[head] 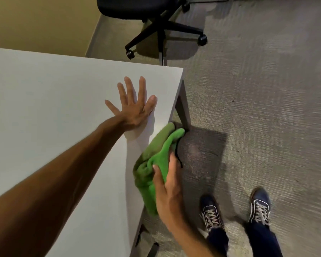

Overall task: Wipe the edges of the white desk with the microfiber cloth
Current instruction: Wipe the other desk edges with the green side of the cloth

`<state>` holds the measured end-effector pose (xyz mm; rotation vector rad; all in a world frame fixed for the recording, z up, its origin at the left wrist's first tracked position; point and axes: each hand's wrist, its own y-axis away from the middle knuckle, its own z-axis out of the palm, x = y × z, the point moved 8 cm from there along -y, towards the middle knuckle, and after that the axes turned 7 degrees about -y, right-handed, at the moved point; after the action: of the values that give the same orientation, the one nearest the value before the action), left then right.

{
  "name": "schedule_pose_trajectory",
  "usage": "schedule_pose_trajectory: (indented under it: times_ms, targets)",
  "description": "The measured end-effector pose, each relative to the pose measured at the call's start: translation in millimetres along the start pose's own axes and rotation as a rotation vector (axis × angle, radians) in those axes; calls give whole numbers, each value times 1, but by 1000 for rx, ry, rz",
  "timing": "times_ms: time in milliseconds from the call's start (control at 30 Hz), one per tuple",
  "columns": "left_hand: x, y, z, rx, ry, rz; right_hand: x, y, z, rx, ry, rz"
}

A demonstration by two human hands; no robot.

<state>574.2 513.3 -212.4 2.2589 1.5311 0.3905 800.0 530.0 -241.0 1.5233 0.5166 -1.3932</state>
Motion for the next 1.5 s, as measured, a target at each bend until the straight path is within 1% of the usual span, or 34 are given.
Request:
schedule_pose_trajectory:
  times_ms: [67,167,333,400,500,600,667,800,867,967,1067,1133,1233,1367,1500]
  targets:
    - [0,-1,-1,-5,-8,-1,2,17,1,33,23,-5]
    - [-1,-1,0,-9,-9,5,-9,4,0,76,22,8]
    - [-3,-3,5,24,31,25,-49,-68,-17,235,74,-101]
    - [-2,-3,5,44,52,35,-64,-104,-21,259,114,-99]
    - [0,3,4,143,9,12,-86,-151,-30,294,159,-107]
    - [5,11,2,266,-27,-29,-111,-187,-36,294,252,-193]
    - [6,12,3,328,-55,-50,-121,-206,-35,253,363,-216]
    - [3,10,6,398,-77,-76,-134,-234,-36,103,550,-176]
    - [3,11,6,425,-102,-80,-142,-248,-32,-3,608,-121]
    - [3,11,5,441,-126,-92,-154,-263,-14,-213,655,-38]
    - [2,11,3,457,-122,-88,-163,-273,3,-377,750,-35]
    - [2,11,4,473,-112,-79,-167,-279,16,-455,807,-81]
    - [2,9,5,484,-118,-73,-168,-289,44,-527,853,-184]
    - [0,8,5,461,-101,-71,-167,-288,74,-559,888,-395]
    - [0,10,4,448,-60,-83,-167,-273,59,-558,948,-575]
